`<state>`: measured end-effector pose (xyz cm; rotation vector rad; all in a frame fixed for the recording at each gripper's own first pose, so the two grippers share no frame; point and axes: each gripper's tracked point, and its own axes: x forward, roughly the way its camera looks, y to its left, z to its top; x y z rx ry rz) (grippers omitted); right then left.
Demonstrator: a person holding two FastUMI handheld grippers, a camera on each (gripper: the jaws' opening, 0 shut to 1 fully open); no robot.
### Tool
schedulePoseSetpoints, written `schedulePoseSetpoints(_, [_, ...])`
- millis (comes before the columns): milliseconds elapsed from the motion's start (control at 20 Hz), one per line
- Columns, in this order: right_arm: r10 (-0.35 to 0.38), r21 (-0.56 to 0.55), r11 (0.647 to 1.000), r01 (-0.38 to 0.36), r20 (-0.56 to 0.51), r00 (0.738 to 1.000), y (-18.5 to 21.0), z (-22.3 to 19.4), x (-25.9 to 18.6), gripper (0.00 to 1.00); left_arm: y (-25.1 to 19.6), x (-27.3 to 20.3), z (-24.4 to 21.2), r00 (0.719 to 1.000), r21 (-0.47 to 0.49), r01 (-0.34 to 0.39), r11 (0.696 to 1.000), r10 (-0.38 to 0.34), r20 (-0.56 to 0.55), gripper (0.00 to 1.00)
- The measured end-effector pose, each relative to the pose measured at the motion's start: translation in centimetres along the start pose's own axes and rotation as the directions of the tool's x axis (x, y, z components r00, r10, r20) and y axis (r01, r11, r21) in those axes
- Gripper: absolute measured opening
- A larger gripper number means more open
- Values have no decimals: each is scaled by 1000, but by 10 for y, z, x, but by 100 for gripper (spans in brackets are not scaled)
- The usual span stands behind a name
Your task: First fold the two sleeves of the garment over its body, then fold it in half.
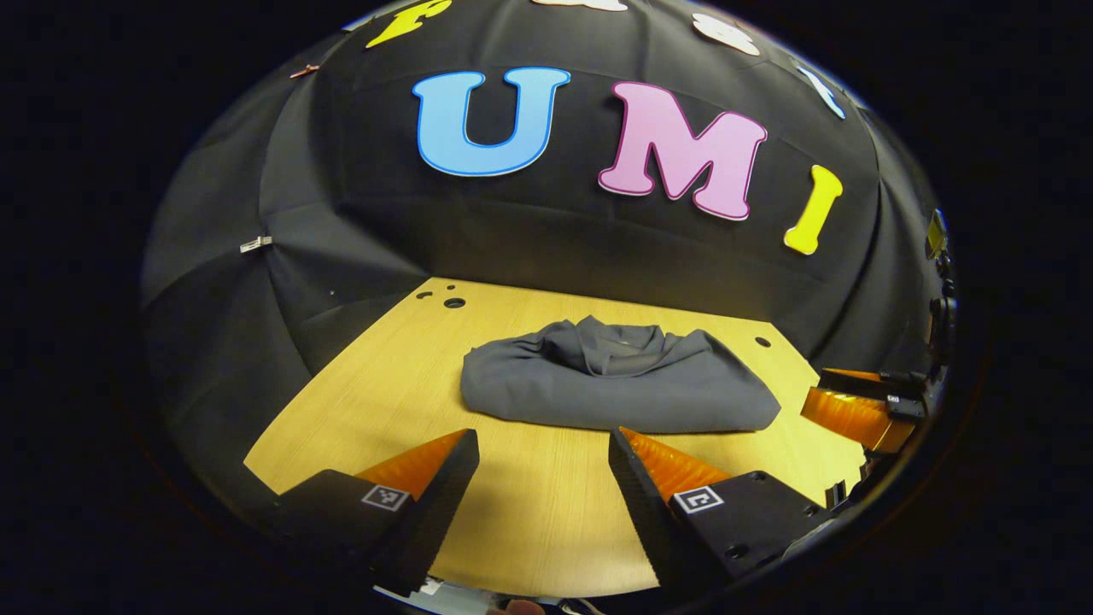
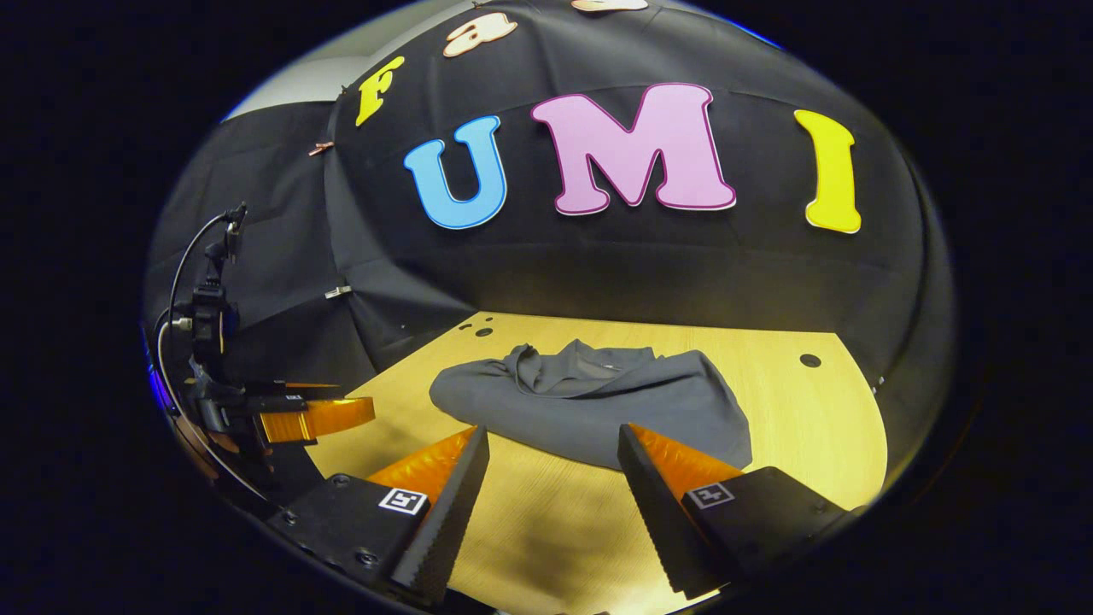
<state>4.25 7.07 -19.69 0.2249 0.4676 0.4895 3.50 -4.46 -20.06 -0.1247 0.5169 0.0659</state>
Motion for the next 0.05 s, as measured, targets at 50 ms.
schedulePoseSetpoints(50, [-2,6,1000,2,10,1000,1,3,-2,94,-2,-2,0,1000,3,5,1000,-5,3,96])
